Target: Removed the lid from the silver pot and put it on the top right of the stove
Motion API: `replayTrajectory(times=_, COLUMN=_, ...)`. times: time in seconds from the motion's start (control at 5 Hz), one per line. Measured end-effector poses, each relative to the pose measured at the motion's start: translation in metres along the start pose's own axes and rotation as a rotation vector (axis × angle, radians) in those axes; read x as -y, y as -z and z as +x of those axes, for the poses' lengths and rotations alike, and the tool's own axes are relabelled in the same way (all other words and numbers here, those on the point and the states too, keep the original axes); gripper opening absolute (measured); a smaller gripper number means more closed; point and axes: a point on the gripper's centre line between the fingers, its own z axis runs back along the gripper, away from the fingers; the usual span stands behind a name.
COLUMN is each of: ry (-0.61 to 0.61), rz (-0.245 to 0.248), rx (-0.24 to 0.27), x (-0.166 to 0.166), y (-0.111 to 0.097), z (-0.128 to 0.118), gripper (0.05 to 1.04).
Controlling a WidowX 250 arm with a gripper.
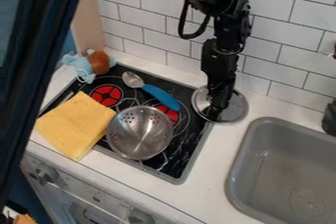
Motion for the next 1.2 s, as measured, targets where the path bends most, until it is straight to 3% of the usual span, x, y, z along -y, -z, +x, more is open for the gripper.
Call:
replayTrajectory(times=0.4, ry=-0.003, rz=0.012, rx=-0.010, x=-0.006, y=0.002, z=0.001, gripper=0.881)
replayTrajectory(times=0.6, ry=-0.005, rz=0.009, rx=-0.018, x=-0.015, y=-0.004, z=0.002, gripper=1.005)
replayTrajectory(times=0.8, ry=0.003, rz=-0.038, rx=-0.027, x=-0.013, y=-0.022, z=0.002, gripper=1.001)
replayTrajectory(times=1.2, ry=-0.002, rz=-0.208, rx=-0.016, x=-0.022, y=-0.084, z=0.003, gripper=0.999)
